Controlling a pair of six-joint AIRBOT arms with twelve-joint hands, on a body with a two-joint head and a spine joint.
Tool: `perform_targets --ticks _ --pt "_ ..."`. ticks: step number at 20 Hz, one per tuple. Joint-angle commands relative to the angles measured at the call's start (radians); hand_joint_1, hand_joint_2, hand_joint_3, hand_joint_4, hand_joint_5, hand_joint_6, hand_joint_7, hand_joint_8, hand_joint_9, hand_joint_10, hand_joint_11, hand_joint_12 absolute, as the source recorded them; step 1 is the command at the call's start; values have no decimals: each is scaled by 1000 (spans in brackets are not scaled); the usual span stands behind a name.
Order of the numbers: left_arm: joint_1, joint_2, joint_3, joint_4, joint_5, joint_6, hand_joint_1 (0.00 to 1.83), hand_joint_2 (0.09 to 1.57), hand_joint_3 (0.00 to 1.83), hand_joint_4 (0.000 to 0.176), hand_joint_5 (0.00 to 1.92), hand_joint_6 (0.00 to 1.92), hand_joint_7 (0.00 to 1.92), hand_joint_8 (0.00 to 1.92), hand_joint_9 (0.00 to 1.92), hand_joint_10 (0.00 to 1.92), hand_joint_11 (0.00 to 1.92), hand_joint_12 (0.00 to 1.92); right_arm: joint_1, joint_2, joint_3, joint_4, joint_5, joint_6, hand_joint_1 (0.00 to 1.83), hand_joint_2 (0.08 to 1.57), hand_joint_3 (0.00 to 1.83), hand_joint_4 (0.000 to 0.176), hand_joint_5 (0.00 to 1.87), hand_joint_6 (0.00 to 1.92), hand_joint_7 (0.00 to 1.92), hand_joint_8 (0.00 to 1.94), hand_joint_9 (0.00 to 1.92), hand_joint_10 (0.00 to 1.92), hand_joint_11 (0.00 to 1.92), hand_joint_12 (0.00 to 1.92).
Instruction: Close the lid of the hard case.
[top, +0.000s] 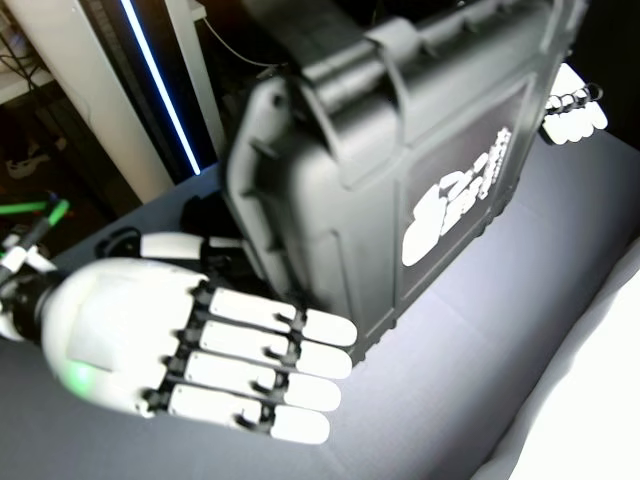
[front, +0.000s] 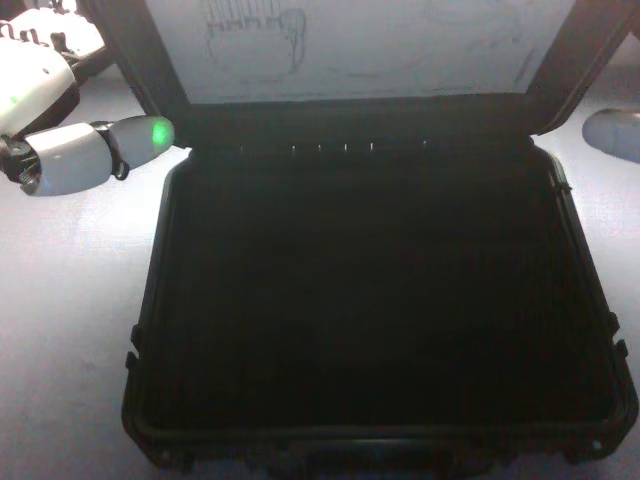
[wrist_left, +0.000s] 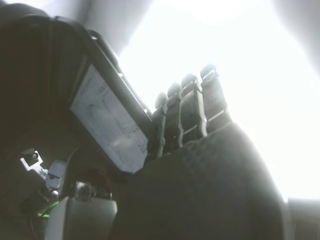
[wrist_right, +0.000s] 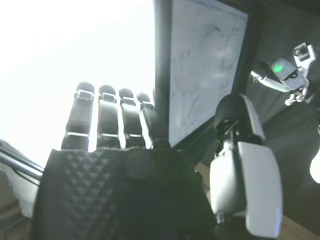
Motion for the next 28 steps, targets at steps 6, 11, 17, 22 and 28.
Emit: perform_targets --ticks 6,11,17,22,28 --pt "25 18 -26 15 -192 -16 0 1283 0 0 121 8 116 9 93 11 62 31 -8 -3 -9 -12 169 20 228 1242 8 0 0 0 0 0 4 1 68 35" --pt "76 46 -56 6 -243 -27 0 1283 0 0 121 4 115 5 91 7 49 27 -46 -2 -23 3 202 27 301 1222 0 0 0 0 0 0 0 0 1 0" --pt "135 72 -83 -14 -274 -27 0 1259 0 0 123 2 118 3 107 7 92 51 -101 20 -52 17 241 28 315 1222 0 0 0 0 0 0 0 0 16 7" --pt "224 112 -131 -46 -355 -29 0 1296 7 0 126 1 136 6 122 9 93 61 -160 46 -81 28 255 34 370 1227 3 0 0 0 0 0 0 0 23 10" --pt "401 180 -224 -103 -509 -29 0 1341 10 0 108 0 133 1 133 7 0 0 -222 66 -101 60 264 38 344 1265 13 0 0 0 0 0 0 0 5 3"
